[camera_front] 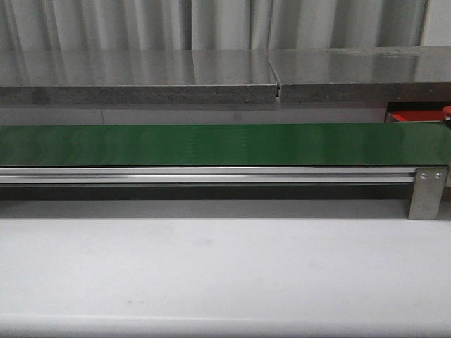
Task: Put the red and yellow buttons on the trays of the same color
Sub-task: 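Set the yellow button on the green belt and open the left gripper, then lower the left gripper onto a red button and grasp it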
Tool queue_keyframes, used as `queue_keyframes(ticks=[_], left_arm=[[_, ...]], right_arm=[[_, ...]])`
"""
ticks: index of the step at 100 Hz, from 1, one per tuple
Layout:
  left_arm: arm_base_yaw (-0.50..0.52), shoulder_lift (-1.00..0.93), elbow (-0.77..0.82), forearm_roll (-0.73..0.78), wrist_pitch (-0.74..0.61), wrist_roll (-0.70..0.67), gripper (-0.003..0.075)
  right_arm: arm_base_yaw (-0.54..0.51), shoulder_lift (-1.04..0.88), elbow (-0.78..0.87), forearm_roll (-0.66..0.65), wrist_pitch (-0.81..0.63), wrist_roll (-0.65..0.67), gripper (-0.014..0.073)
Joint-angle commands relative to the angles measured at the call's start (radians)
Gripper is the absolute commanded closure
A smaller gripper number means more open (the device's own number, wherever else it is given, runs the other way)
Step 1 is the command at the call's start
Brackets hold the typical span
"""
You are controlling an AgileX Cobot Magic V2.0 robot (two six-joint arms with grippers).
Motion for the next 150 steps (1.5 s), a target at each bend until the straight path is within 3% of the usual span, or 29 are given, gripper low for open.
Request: queue_keyframes(ticks=[1,23,56,78,114,150], left_arm=[[-0.002,-0.051,-0.035,0.021,-0.09,-0.002,0.0258],[0.053,-0.038,-0.037,0.02,-0.121,-0.078,0.026],[0.124,0.157,-0.214,-0.079,0.019,-0.079,0.0253],[0.124,0.268,-0.357,-0.12,0.069,-0.079,0.0147],[0.124,0.401,-0.51,-0.148,0.123,-0.106,0.0153],[0.124,0.449,-0.529,-0.156,0.06,-0.113,0.017]], right_arm=[[0.0,0.002,-0.026,0.008,-0.064,-0.007,0.0712],[0.0,0.002,-0.026,0.008,-0.064,-0.007,0.0712],[0.0,0.002,-0.026,0.008,-0.063,-0.007,0.0712],[0.0,0.002,-0.026,0.008,-0.063,-0.007,0.0712],[0.0,0.002,-0.026,0.008,-0.063,-0.007,0.0712],[0.0,0.002,-0.026,0.008,-0.063,-0.007,0.0712]])
